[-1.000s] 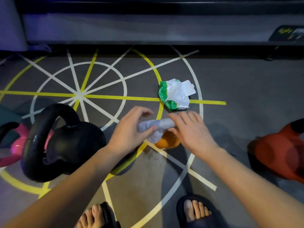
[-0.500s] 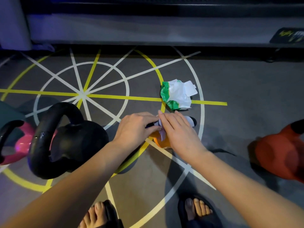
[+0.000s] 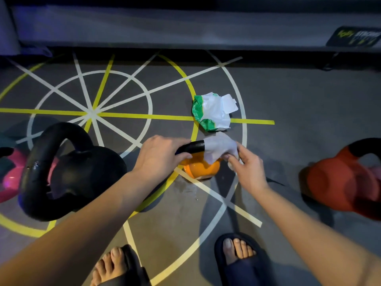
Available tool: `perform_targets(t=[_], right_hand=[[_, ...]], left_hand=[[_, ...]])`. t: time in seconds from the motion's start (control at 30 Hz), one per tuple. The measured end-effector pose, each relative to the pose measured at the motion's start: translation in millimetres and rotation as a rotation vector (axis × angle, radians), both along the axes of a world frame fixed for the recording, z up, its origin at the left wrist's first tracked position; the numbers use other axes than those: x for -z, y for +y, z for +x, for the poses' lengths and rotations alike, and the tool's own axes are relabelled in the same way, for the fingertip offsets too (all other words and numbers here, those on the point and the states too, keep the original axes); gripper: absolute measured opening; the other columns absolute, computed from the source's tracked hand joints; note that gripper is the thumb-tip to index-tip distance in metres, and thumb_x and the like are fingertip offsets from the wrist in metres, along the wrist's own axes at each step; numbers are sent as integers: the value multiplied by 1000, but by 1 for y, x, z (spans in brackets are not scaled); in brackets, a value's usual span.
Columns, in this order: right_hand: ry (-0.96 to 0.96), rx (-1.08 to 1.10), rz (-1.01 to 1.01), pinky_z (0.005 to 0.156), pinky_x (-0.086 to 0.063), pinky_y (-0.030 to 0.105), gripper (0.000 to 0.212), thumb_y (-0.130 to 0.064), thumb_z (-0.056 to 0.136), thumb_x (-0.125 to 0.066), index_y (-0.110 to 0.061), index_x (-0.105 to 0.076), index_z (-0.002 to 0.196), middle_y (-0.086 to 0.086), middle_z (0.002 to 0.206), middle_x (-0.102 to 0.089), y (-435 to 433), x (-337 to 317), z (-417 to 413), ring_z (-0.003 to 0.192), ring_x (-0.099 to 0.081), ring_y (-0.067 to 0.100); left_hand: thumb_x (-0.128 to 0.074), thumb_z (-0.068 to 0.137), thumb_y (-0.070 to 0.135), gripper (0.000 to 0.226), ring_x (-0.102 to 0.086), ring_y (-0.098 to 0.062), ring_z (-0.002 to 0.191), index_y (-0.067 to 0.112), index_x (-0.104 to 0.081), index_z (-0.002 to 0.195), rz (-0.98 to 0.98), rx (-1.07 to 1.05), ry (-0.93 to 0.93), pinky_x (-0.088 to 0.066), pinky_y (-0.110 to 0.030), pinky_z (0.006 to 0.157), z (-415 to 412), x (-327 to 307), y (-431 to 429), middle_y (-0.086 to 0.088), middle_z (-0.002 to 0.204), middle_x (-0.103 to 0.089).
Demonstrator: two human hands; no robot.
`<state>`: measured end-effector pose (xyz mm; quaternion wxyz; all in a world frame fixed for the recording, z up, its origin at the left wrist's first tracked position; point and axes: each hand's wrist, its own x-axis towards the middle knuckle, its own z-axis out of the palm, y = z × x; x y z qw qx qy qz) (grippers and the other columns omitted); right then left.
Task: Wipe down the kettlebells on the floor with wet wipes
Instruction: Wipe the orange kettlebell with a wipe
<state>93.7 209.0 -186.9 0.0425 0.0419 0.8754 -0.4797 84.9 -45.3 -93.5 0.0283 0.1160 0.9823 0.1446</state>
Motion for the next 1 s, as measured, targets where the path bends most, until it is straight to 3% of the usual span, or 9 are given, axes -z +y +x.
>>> perform_targets(t=[0.13,0.33,0.47,0.53,0.63,0.73,0.87,1.0], right_hand=[[-116,25,-62,71,-49,16,35,-21,96,-70,-21,-65,130,-11,97,-73,-3,4,-6,81,-64,-9],[-270,10,-85,66,-48,24,42,-9,93,-67,-18,-59,133,-3,93,-70,-10,-2,-18,81,-65,11],[-173,133,-130,61,-47,24,16,-9,97,-61,-19,-69,105,-1,78,-70,-12,-9,1,68,-63,7],[-81,181,-153,60,-47,23,20,-7,97,-60,-23,-71,91,0,73,-71,-5,-10,10,64,-61,6],[-10,338,-218,66,-48,16,28,-4,98,-59,-27,-74,106,-11,87,-74,13,-13,16,74,-64,-3],[-22,542,-273,75,-49,13,37,1,95,-56,-26,-73,114,-16,99,-74,33,-14,7,90,-67,-5],[-61,652,-338,87,-51,14,52,6,92,-44,-25,-67,126,-14,116,-70,40,-20,1,103,-64,-3],[-140,541,-324,77,-45,4,50,2,96,-44,-29,-65,129,-11,118,-68,35,-29,29,105,-63,1]], left_hand=[[-62,96,51,43,-68,-23,103,40,-59,137,-97,-11,-30,-49,-36,85,-2,-6,6,6,109,-75],[-71,91,46,37,-62,-19,104,33,-57,123,-56,16,-115,-54,-40,88,-10,-3,12,8,108,-67],[-74,86,51,42,-58,-14,106,34,-58,121,127,44,-251,-52,-39,91,-17,-2,16,10,110,-61],[-74,86,54,42,-59,-14,104,33,-59,120,153,69,-293,-53,-40,90,-23,0,21,9,110,-62],[-71,87,57,32,-62,-11,92,35,-61,108,180,50,-380,-52,-33,75,-31,-1,32,11,98,-65],[-69,87,62,31,-61,-12,76,33,-59,85,84,45,-469,-39,-28,57,-40,-6,46,9,78,-62],[-77,81,59,36,-66,-14,71,24,-68,86,100,-64,-628,-46,-28,56,-49,-14,61,1,75,-69],[-78,83,47,31,-73,-21,68,18,-71,92,154,-149,-705,-58,-37,63,-30,-11,76,-8,73,-74]])
